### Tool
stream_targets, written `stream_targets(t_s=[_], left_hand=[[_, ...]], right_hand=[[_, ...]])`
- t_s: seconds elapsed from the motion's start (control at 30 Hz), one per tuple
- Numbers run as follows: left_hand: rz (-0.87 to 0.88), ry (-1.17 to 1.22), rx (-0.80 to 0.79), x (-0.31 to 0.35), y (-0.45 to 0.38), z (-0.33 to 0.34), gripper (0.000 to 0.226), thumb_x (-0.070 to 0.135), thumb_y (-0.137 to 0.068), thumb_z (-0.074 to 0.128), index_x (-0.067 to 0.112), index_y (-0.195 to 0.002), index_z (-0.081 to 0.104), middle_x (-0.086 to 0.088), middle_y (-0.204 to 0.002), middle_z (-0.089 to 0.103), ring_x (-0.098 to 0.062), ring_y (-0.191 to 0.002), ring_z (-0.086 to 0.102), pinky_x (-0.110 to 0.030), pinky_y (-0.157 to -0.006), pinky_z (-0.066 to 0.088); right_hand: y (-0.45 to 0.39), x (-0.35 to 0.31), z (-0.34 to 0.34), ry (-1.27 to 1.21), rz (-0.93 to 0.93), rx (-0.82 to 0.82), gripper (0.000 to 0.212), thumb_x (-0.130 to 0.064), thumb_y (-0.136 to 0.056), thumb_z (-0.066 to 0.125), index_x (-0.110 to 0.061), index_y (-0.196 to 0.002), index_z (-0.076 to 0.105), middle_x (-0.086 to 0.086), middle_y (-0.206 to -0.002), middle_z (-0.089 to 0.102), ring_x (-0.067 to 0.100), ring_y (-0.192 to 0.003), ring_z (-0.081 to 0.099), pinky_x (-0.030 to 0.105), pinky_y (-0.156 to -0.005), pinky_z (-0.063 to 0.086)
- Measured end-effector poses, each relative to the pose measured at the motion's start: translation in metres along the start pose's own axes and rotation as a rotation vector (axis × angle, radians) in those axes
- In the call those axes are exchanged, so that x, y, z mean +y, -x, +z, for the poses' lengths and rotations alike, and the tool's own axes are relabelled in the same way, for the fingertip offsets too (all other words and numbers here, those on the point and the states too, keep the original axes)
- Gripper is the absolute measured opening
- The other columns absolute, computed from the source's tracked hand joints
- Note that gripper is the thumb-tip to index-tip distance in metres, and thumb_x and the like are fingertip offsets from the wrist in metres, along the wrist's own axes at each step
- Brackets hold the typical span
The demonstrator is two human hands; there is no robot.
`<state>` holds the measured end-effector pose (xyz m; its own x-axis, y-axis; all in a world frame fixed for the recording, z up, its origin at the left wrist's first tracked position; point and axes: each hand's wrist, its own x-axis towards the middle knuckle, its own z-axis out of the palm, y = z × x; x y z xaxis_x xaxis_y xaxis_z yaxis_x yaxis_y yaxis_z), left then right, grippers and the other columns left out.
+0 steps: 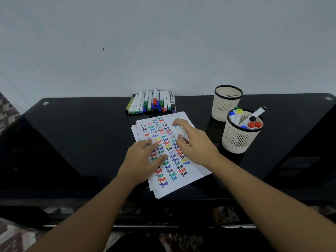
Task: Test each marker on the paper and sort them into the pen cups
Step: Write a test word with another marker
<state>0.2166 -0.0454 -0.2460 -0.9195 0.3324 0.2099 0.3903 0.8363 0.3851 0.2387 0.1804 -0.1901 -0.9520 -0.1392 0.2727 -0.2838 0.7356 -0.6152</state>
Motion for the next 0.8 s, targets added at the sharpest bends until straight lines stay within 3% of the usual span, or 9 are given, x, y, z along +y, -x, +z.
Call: stream_targets(t_s=[0.13, 0.23, 0.3, 0.37, 0.43, 0.53, 0.6, 0.73, 0.8], left_hand=[[-0.001, -0.013, -0.013, 0.000, 0.000, -0.001, 0.080, 0.083, -0.085, 0.039, 0.031, -0.144, 0.055, 0.005, -0.154, 0.045, -0.015, -0.143, 0.035, -0.040, -0.119, 0.026], [-0.004, -0.029, -0.025, 0.001, -0.001, -0.001, 0.073, 0.078, -0.090, 0.044, 0.032, -0.145, 0.053, 0.006, -0.155, 0.043, -0.014, -0.144, 0.033, -0.041, -0.120, 0.025], [-0.007, -0.030, -0.031, 0.002, -0.001, -0.002, 0.073, 0.077, -0.090, 0.044, 0.032, -0.146, 0.053, 0.007, -0.156, 0.043, -0.014, -0.145, 0.033, -0.041, -0.120, 0.024], [-0.007, -0.021, -0.037, 0.003, 0.000, -0.003, 0.074, 0.078, -0.089, 0.043, 0.032, -0.146, 0.053, 0.006, -0.156, 0.042, -0.015, -0.145, 0.032, -0.041, -0.120, 0.024], [-0.012, -0.022, -0.050, 0.003, 0.000, -0.003, 0.077, 0.080, -0.088, 0.041, 0.033, -0.147, 0.051, 0.006, -0.157, 0.041, -0.015, -0.146, 0.030, -0.041, -0.121, 0.022], [-0.023, -0.067, -0.103, 0.001, -0.001, -0.003, 0.084, 0.088, -0.085, 0.034, 0.037, -0.152, 0.044, 0.005, -0.163, 0.032, -0.016, -0.151, 0.022, -0.042, -0.123, 0.016], [-0.026, -0.106, -0.161, 0.002, -0.002, -0.003, 0.091, 0.093, -0.082, 0.027, 0.040, -0.156, 0.034, 0.005, -0.167, 0.021, -0.018, -0.155, 0.012, -0.044, -0.126, 0.010], [-0.046, -0.128, -0.218, 0.005, -0.003, -0.004, 0.093, 0.093, -0.080, 0.025, 0.043, -0.158, 0.024, 0.006, -0.170, 0.009, -0.018, -0.157, 0.001, -0.044, -0.126, 0.003], [-0.044, -0.141, -0.223, 0.005, -0.003, -0.004, 0.093, 0.094, -0.080, 0.023, 0.044, -0.159, 0.022, 0.006, -0.170, 0.007, -0.018, -0.157, 0.000, -0.044, -0.126, 0.003]], right_hand=[[0.002, -0.003, -0.004, -0.098, 0.062, 0.010, 0.046, -0.019, -0.105, 0.046, -0.044, -0.141, 0.034, -0.004, -0.073, 0.057, 0.010, -0.054, 0.048, 0.034, -0.051, 0.043], [-0.001, -0.005, -0.012, -0.247, 0.102, 0.038, 0.054, -0.017, -0.110, 0.037, -0.054, -0.149, 0.028, -0.003, -0.097, 0.063, 0.014, -0.067, 0.066, 0.031, -0.066, 0.056], [-0.005, -0.006, -0.018, -0.280, 0.149, 0.041, 0.047, -0.016, -0.111, 0.034, -0.048, -0.143, 0.047, -0.001, -0.111, 0.063, 0.010, -0.085, 0.074, 0.035, -0.087, 0.061], [-0.007, -0.010, -0.024, -0.331, 0.212, 0.057, 0.041, -0.013, -0.110, 0.035, -0.033, -0.127, 0.067, -0.002, -0.115, 0.063, 0.010, -0.095, 0.074, 0.042, -0.096, 0.059], [-0.007, -0.015, -0.032, -0.396, 0.225, 0.065, 0.037, -0.012, -0.108, 0.040, -0.031, -0.126, 0.066, -0.005, -0.117, 0.064, 0.010, -0.101, 0.071, 0.042, -0.099, 0.057], [-0.004, -0.021, -0.046, -0.401, 0.164, 0.040, 0.047, -0.002, -0.101, 0.052, -0.036, -0.133, 0.051, -0.007, -0.122, 0.058, 0.014, -0.110, 0.068, 0.035, -0.097, 0.057], [0.000, -0.022, -0.054, -0.322, 0.139, 0.060, 0.048, -0.001, -0.099, 0.060, -0.034, -0.131, 0.046, -0.006, -0.115, 0.058, 0.010, -0.104, 0.067, 0.027, -0.090, 0.057], [0.008, -0.027, -0.077, -0.286, 0.105, 0.182, 0.015, -0.022, -0.106, 0.055, -0.029, -0.118, 0.049, 0.003, -0.090, 0.065, 0.010, -0.076, 0.070, 0.035, -0.075, 0.059], [0.013, -0.030, -0.093, -0.178, 0.073, 0.236, 0.011, -0.033, -0.110, 0.048, -0.029, -0.118, 0.053, 0.002, -0.079, 0.064, 0.013, -0.067, 0.065, 0.037, -0.068, 0.051]])
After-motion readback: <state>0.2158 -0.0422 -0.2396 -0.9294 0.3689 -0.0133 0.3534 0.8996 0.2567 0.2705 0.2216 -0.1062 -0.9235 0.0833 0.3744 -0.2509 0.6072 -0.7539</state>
